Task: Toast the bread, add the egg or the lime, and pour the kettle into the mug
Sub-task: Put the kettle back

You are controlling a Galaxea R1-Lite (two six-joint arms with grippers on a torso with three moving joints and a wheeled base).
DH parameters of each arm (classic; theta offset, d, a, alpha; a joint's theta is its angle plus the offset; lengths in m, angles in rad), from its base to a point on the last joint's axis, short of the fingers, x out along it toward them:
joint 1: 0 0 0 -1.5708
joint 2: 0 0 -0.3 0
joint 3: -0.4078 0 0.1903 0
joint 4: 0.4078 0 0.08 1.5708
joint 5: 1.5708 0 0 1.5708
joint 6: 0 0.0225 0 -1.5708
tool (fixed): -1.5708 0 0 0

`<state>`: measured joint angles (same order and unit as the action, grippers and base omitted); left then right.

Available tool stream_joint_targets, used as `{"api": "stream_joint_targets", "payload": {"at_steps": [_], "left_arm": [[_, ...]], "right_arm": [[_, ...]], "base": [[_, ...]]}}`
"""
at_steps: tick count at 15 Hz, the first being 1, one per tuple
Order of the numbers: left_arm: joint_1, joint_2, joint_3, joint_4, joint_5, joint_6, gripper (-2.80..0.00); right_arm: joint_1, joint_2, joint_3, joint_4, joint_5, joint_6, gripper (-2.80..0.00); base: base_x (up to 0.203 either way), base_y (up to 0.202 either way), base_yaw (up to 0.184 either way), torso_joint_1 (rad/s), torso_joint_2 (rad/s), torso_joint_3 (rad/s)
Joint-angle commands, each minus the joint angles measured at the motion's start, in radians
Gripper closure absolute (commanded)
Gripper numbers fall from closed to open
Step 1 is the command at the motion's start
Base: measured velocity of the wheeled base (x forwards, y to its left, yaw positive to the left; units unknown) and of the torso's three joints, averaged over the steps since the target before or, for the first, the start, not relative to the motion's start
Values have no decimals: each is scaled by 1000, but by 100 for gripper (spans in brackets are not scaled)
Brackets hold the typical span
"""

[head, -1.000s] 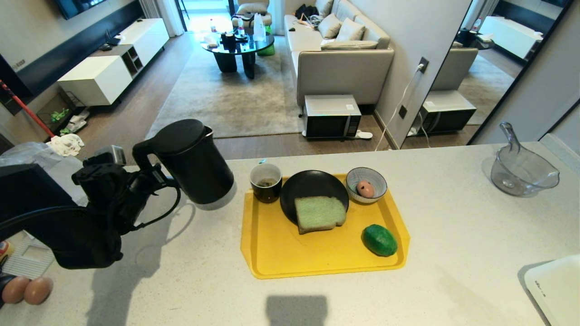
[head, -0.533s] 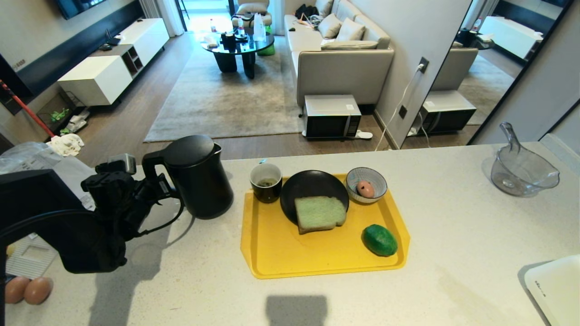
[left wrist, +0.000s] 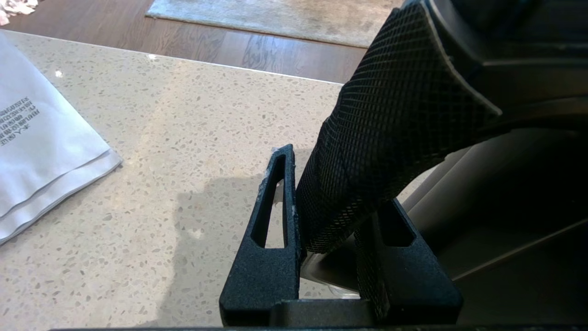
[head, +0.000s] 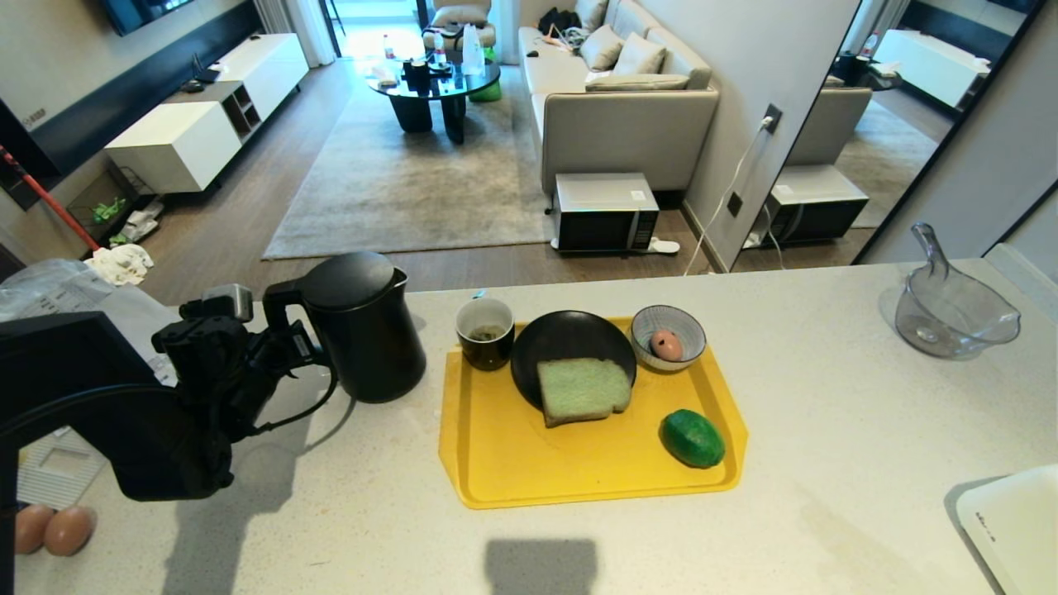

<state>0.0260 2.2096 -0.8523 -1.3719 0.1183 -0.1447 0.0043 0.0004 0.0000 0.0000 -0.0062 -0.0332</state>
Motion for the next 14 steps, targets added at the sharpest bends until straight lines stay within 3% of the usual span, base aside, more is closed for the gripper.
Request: {"api": "stream_joint_targets", "payload": {"at_steps": [1, 7, 8, 14], "left_arm": [[0, 4, 1, -7, 1, -1, 0], [0, 12, 1, -4, 3, 5, 0], [0, 12, 4, -4, 3, 8, -280], [0, 6, 27, -10, 0, 20, -280]], "right_arm": [[0, 0, 0, 0, 0, -1, 0], [0, 0, 0, 0, 0, -1, 0], [0, 0, 0, 0, 0, -1, 0], [0, 0, 0, 0, 0, -1, 0]], "base": [[0, 0, 0, 0, 0, 0], [0, 0, 0, 0, 0, 0], [0, 0, 0, 0, 0, 0], [0, 0, 0, 0, 0, 0]]}}
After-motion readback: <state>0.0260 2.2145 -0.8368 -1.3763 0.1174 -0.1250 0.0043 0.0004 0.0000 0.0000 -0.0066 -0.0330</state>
